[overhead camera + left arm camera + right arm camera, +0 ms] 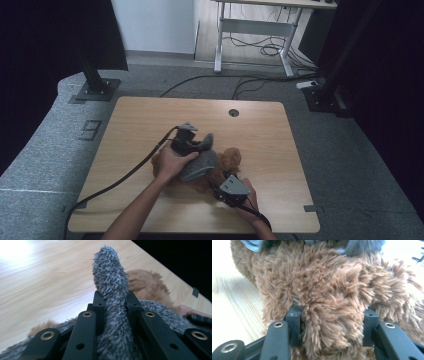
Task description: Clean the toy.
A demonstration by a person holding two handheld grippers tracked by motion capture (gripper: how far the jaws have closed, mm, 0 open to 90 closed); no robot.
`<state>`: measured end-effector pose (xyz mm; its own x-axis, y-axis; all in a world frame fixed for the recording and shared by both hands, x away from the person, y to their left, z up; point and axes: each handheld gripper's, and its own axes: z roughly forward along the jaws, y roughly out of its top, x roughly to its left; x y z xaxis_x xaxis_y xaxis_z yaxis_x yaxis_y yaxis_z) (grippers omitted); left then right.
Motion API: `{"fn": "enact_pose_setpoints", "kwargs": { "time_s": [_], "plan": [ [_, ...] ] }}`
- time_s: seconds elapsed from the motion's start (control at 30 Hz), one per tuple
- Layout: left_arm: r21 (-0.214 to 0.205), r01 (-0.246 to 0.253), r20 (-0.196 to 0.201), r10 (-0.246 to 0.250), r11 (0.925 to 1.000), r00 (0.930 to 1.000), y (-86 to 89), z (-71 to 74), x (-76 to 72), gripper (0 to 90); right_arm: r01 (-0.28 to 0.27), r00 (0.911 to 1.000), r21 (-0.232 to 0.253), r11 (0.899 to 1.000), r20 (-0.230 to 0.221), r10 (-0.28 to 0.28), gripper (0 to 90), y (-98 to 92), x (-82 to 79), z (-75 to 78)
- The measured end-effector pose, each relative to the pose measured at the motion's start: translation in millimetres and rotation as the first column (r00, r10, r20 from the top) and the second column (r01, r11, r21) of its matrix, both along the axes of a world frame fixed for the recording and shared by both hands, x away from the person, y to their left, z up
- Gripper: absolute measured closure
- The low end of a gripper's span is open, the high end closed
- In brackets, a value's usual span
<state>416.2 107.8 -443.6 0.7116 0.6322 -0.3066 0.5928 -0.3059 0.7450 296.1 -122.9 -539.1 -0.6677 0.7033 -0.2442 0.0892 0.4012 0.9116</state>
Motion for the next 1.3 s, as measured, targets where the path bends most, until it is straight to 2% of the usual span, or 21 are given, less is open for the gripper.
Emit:
{"fn": "enact_pose_setpoints", "kwargs": {
  "time_s": [0.1,0.23,0.33,0.4,0.47,0.53,0.57,0.6,0.67,0.73,0.77,0.87,0.93,1.0,1.07,1.13,1.17,1.23,1.3],
  "plan": [
    [-0.064,-0.032,-0.003,0.032,0.9974,0.9995,31.8,-0.7,-4.0,75.5,0.004,1.0,0.006,1.0,-0.005,-0.004,49.8,0.1,0.7,0.3],
    [-0.104,-0.081,0.008,0.083,0.9913,0.9965,65.2,-3.1,-11.2,75.4,0.006,1.0,0.004,1.0,-0.002,-0.006,49.7,0.0,0.6,0.2],
    [-0.146,-0.089,-0.014,0.088,0.9853,0.996,77.0,-13.2,-14.3,75.5,0.005,0.9999,0.016,1.0,-0.011,-0.004,48.4,-0.9,1.0,0.6],
    [-0.168,-0.08,-0.02,0.078,0.9826,0.9967,77.1,-21.3,-16.4,75.7,-0.021,0.9995,0.039,0.999,-0.023,0.022,42.1,-3.3,0.9,2.1],
    [-0.179,-0.079,-0.007,0.079,0.9806,0.9968,75.7,-26.3,-20.0,76.0,-0.045,0.9965,0.093,0.995,-0.066,0.051,31.7,-9.6,1.8,7.0],
    [-0.178,-0.075,0.012,0.078,0.9813,0.9969,75.0,-28.5,-24.1,76.3,-0.054,0.9895,0.164,0.985,-0.124,0.075,22.8,-17.6,3.0,12.7],
    [-0.183,-0.073,0.025,0.079,0.9804,0.9966,75.2,-29.8,-28.4,76.4,-0.052,0.9841,0.212,0.976,-0.155,0.086,19.4,-23.2,3.5,15.9],
    [-0.188,-0.068,0.03,0.075,0.9799,0.9968,76.0,-30.5,-31.5,76.5,-0.032,0.9783,0.273,0.962,-0.188,0.086,16.5,-32.2,4.6,21.0],
    [-0.193,-0.06,0.041,0.069,0.9793,0.9968,76.7,-32.1,-37.4,76.7,-0.019,0.9708,0.313,0.95,-0.221,0.093,12.6,-41.6,8.1,26.6],
    [-0.2,-0.045,0.05,0.056,0.9787,0.9972,77.3,-33.8,-43.8,76.8,0.002,0.9688,0.312,0.95,-0.236,0.075,11.0,-46.9,13.8,29.5],
    [-0.202,-0.038,0.055,0.05,0.9786,0.9973,77.4,-34.5,-47.1,76.9,-0.001,0.9651,0.309,0.951,-0.249,0.082,8.9,-47.3,17.7,28.8],
    [-0.205,-0.022,0.064,0.036,0.9785,0.9973,78.8,-37.1,-54.9,76.9,-0.032,0.9386,0.298,0.954,-0.319,0.131,3.6,-38.0,28.8,21.1],
    [-0.217,-0.012,0.061,0.026,0.9762,0.9978,79.6,-39.1,-58.9,76.9,-0.06,0.9338,0.287,0.956,-0.323,0.155,3.6,-30.8,29.9,18.2],
    [-0.221,-0.007,0.062,0.021,0.9753,0.9978,80.1,-40.3,-61.1,76.8,-0.112,0.9267,0.26,0.959,-0.321,0.196,6.0,-23.6,27.3,17.9],
    [-0.221,-0.004,0.069,0.019,0.9752,0.9974,79.0,-40.6,-61.9,76.8,-0.122,0.9234,0.236,0.964,-0.329,0.198,10.6,-19.6,25.6,17.1],
    [-0.221,-0.004,0.074,0.02,0.9754,0.9971,77.4,-41.2,-61.7,76.8,-0.115,0.9299,0.205,0.972,-0.322,0.178,16.9,-17.2,23.8,16.0],
    [-0.221,-0.006,0.079,0.024,0.9753,0.9966,76.5,-41.5,-61.5,76.7,-0.113,0.9355,0.192,0.975,-0.31,0.17,24.0,-16.5,22.7,15.5],
    [-0.225,-0.01,0.086,0.03,0.9743,0.9958,74.6,-42.4,-60.9,76.7,-0.098,0.9524,0.168,0.981,-0.27,0.141,37.1,-14.2,19.1,14.9],
    [-0.235,-0.016,0.094,0.039,0.9719,0.9948,73.3,-42.9,-59.5,76.6,-0.07,0.9638,0.149,0.986,-0.245,0.106,45.3,-11.3,17.1,14.1]
  ]
}}
